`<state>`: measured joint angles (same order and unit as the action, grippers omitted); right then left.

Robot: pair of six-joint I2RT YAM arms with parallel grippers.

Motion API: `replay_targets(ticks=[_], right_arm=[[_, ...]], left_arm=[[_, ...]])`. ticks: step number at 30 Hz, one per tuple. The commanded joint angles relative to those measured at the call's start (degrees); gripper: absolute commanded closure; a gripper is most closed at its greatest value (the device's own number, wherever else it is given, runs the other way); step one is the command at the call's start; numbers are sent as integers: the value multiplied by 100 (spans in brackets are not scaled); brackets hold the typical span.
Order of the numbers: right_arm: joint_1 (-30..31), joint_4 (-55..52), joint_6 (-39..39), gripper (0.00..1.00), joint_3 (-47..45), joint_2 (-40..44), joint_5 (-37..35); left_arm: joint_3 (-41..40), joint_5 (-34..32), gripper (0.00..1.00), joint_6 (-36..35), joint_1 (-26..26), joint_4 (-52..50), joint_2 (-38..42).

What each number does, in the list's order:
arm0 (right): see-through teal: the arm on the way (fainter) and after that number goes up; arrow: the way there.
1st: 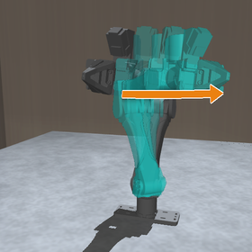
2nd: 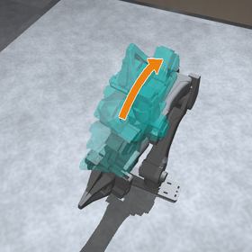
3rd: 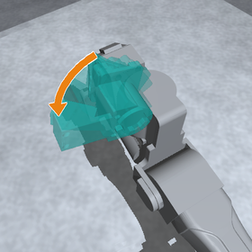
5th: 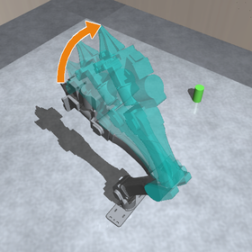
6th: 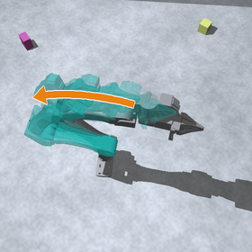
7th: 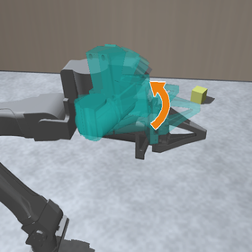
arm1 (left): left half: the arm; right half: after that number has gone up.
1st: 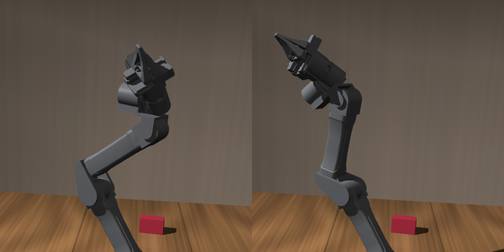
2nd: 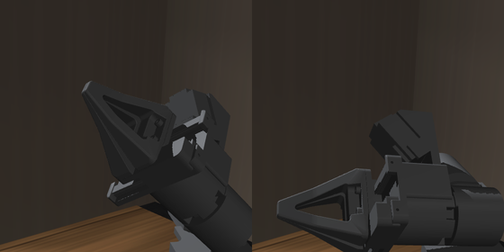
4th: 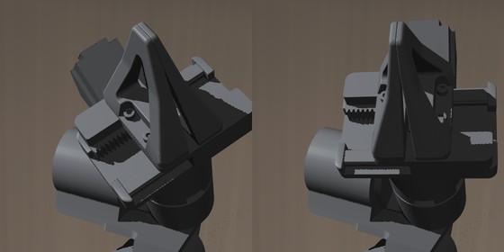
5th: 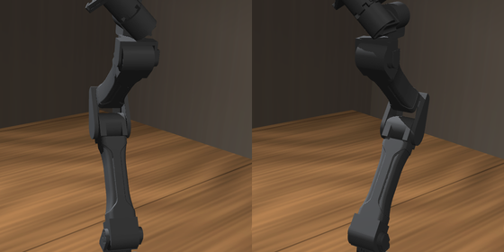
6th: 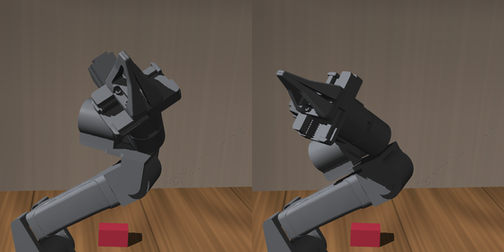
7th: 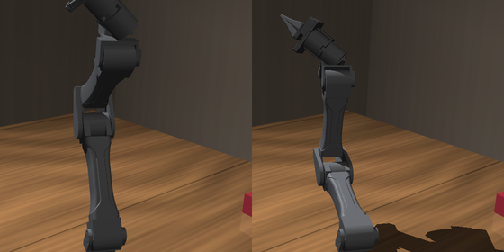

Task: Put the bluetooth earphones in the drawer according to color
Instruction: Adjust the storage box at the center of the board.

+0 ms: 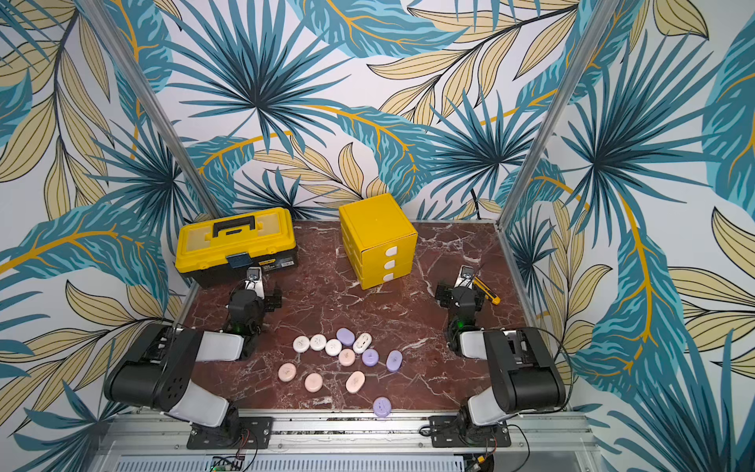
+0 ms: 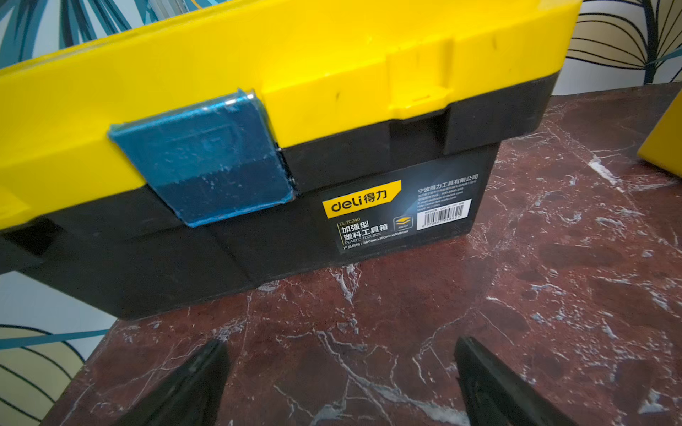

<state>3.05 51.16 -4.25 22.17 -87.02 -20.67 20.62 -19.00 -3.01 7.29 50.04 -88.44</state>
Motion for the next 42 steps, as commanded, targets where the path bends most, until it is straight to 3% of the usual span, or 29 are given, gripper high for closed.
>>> replay_targets(ticks=[1, 23, 27, 29, 32, 37, 42], right_arm=[[21, 61, -20, 1, -55, 89, 35], [20, 26, 3, 0, -29, 80, 74], [40, 80, 110, 1, -27, 116, 52], [130, -893, 152, 0, 335, 523, -115], [188, -2829, -105, 0, 1254, 1196, -385], [187, -5503, -555, 0, 2966, 1468, 619], [183, -6596, -1315, 1, 3924, 1154, 1741]], left_arm=[[170, 33, 0, 37, -43, -34, 100], [223, 317, 0, 92, -172, -178, 122], [256, 183, 5, 124, -175, -189, 238], [470, 77, 6, 107, -163, -805, 627], [1159, -111, 12, 405, -59, -2753, 1470], [2059, 347, 13, 1081, 341, -4585, 2323], [3151, 1338, 14, 1632, 892, -5988, 2280]])
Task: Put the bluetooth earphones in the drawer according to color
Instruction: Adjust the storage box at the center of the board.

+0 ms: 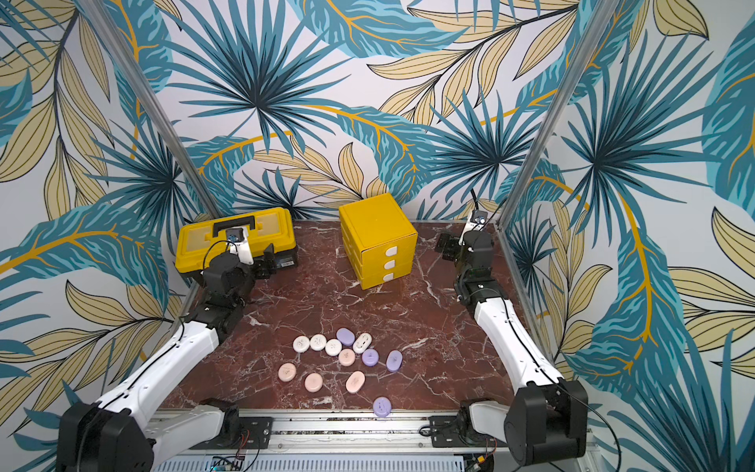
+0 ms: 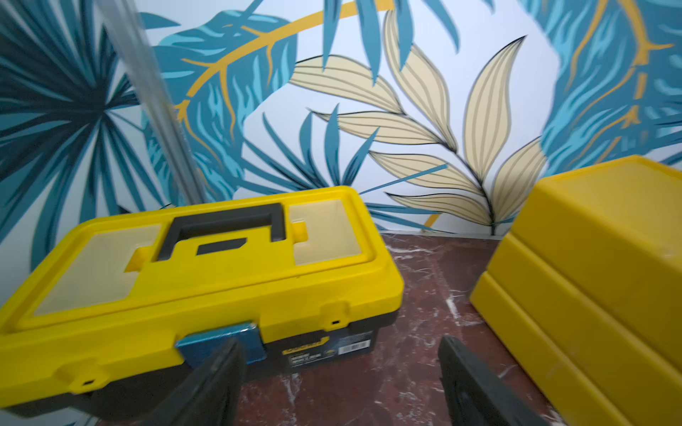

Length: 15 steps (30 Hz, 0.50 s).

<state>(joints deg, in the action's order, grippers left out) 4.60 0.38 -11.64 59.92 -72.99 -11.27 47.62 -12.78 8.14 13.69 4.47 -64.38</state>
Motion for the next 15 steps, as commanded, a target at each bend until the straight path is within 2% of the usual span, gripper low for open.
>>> replay_targets(ticks=[1, 9, 15], right_arm=[[19, -1568, -762, 1, 312, -321, 996], [-72, -1763, -1759, 3, 1862, -1420, 2226], [-100, -2058, -2015, 5, 2947, -2477, 2744]], left_arm=[[695, 968, 14, 620, 383, -1590, -242], [2373, 1894, 11, 1640, 1117, -1959, -1649], [3465, 2167, 11, 2016, 1489, -2190, -2679]])
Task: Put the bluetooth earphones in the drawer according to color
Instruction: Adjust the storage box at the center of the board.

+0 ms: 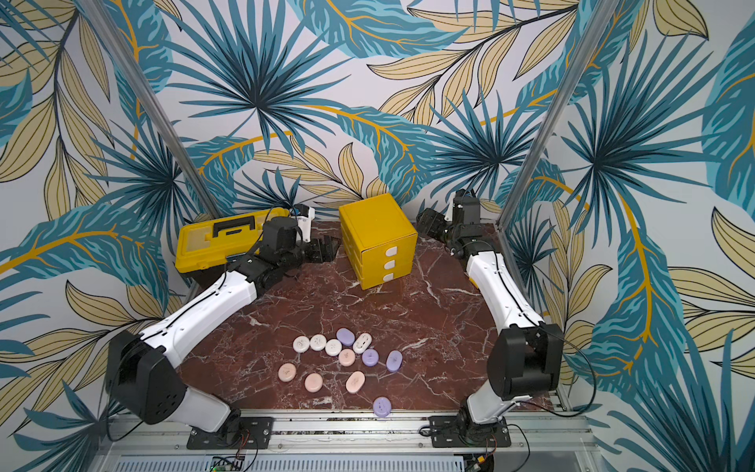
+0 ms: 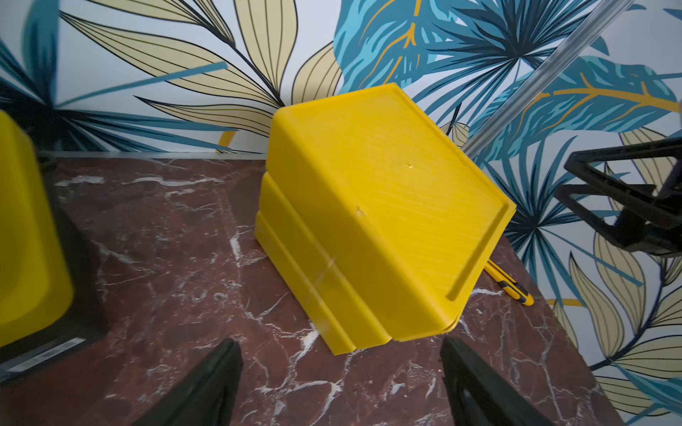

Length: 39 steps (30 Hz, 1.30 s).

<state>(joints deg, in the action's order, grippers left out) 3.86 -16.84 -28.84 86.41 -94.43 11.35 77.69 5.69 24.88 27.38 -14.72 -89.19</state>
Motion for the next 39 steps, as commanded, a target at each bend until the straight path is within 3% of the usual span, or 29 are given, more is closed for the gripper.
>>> replay_targets(ticks=[1, 9, 21, 29, 36, 39], right_arm=[[-25, -412, -313, 6, 478, -508, 539], [-14, -549, -385, 8, 1312, -1551, 1136], [219, -1012, 73, 12, 2128, -2160, 1914], [559, -1858, 617, 21, 2712, -2411, 1919], [797, -2195, 805, 36, 2844, -2440, 1921], [961, -2382, 928, 37, 2977, -2488, 2014]], left_arm=[[572, 364, 10, 409, 149, -242, -327], [1258, 551, 8, 684, 258, -179, -1184], [2228, 632, 11, 658, 266, -503, -2184], [2248, 649, 26, 655, 283, -656, -2220], [2400, 485, 26, 473, 278, -1015, -2083], [2334, 504, 26, 506, 307, -1035, -1977]])
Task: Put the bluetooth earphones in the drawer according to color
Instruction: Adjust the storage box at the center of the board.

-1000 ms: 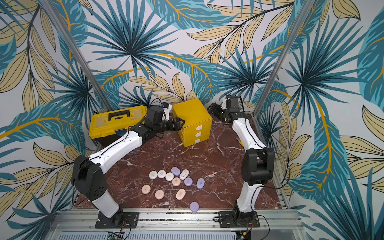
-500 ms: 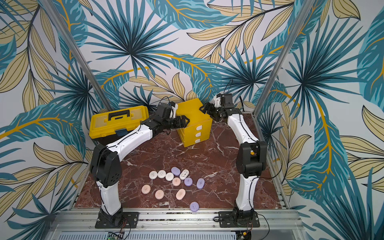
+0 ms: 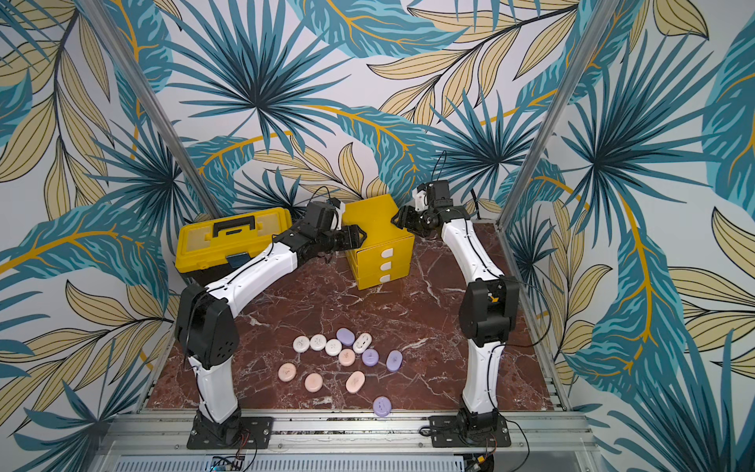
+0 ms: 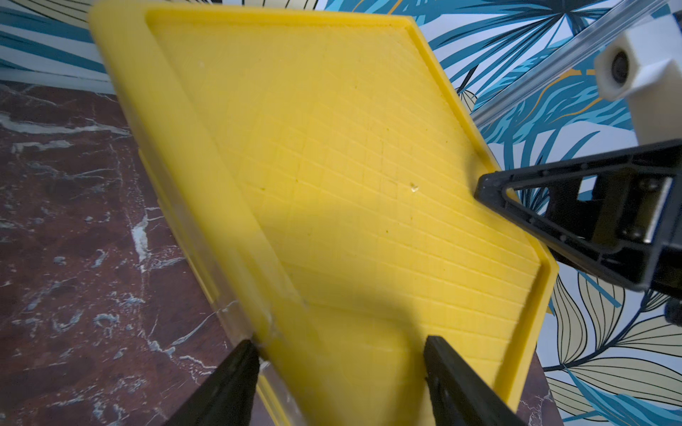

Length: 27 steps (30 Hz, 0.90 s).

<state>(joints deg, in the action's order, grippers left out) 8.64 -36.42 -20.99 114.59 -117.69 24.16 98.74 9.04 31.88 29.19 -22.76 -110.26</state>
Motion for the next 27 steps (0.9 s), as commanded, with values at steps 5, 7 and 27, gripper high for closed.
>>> replay_targets(ticks=[5, 7, 27], right_arm=[[780, -845, 346, 37, 515, -374, 809], [881, -938, 391, 37, 595, -420, 809], [1192, -1193, 436, 37, 786, -433, 809]], left_arm=[[-31, 106, 25, -185, 254, -283, 378], [-233, 69, 25, -165, 288, -269, 519], [-1574, -347, 24, 20, 737, -271, 1533]])
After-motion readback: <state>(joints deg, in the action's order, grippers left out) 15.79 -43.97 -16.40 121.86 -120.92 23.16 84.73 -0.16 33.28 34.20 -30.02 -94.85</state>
